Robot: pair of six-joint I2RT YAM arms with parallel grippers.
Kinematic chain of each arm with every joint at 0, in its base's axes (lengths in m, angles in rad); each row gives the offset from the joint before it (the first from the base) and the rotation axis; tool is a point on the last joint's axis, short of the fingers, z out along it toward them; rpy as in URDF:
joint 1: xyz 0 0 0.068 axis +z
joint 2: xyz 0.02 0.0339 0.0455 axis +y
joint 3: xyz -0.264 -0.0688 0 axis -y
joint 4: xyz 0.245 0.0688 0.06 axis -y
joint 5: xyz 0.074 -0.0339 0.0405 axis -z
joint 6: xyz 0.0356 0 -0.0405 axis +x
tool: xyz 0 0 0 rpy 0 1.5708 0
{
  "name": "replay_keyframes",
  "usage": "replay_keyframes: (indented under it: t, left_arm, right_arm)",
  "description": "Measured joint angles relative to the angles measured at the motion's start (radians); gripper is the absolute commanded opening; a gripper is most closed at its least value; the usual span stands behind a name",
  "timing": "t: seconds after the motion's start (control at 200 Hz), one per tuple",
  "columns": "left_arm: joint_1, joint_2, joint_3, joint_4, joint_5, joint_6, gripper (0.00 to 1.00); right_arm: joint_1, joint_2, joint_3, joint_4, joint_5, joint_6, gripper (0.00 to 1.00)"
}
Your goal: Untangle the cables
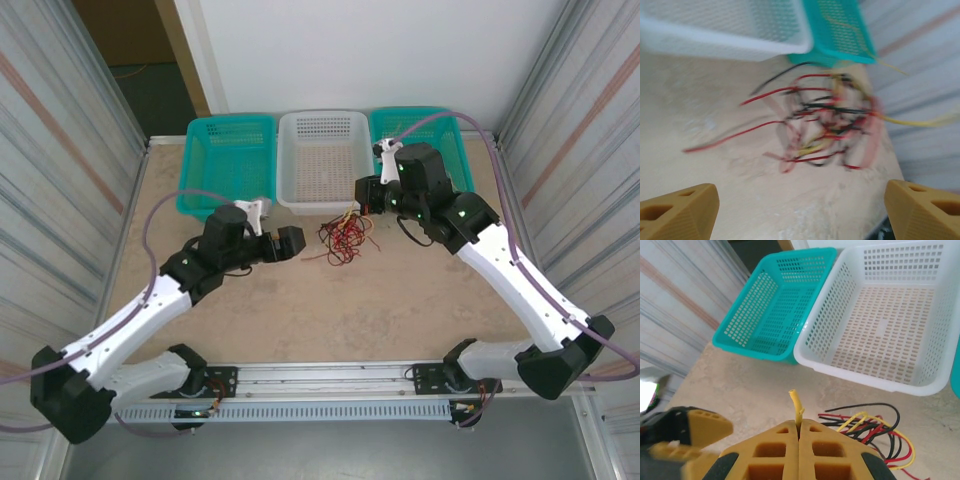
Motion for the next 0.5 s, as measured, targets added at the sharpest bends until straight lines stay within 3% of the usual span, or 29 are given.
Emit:
replay_keyframes:
  t: [0.135,0.501]
  left_arm:
    - [-0.11,0.016,0.07,0.05,-0.012,0.116,0.69]
    - [-0.116,0.245,0.126,0.151,0.024,0.254,0.66]
  right_arm:
    - [-0.012,0.046,0.0,-0.002,-0.04,0.021,0.0]
    - [-0.012,0.097,0.0,-0.014,-0.142,0.092,0.0]
